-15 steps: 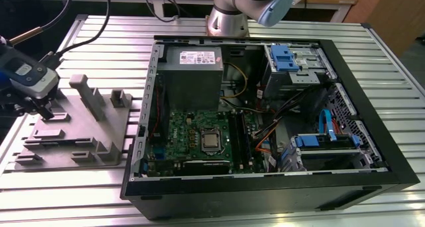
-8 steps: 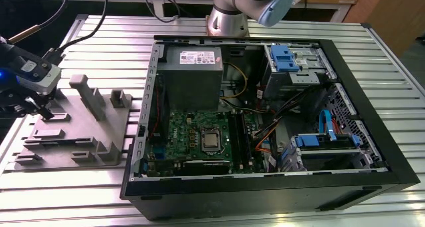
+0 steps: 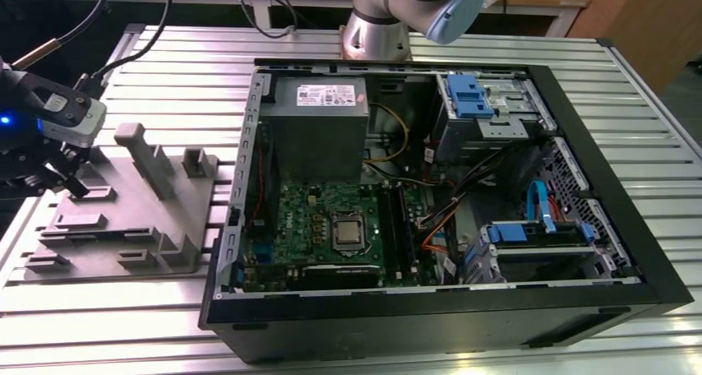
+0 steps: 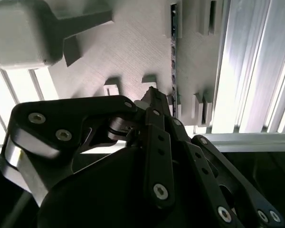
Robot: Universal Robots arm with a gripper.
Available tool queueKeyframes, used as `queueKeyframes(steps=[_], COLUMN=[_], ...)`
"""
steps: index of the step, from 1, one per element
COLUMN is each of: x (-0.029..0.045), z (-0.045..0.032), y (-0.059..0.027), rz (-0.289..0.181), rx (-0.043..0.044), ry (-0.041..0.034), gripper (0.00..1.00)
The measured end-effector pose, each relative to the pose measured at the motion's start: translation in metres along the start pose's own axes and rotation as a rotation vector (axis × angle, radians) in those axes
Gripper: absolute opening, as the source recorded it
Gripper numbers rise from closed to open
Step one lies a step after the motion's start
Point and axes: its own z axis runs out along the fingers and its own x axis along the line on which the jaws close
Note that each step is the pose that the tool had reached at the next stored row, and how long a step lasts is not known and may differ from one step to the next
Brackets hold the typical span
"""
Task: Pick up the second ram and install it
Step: 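Pick up the second ram and move it above second insertion slot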
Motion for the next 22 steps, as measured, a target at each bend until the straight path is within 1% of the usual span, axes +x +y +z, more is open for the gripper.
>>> queueKeyframes(steps=[22], x=[0.0003], z=[0.0056], y=[-0.0002], rz=[-0.399], rx=[-0.0222], ry=[0.0174], gripper=[0.10])
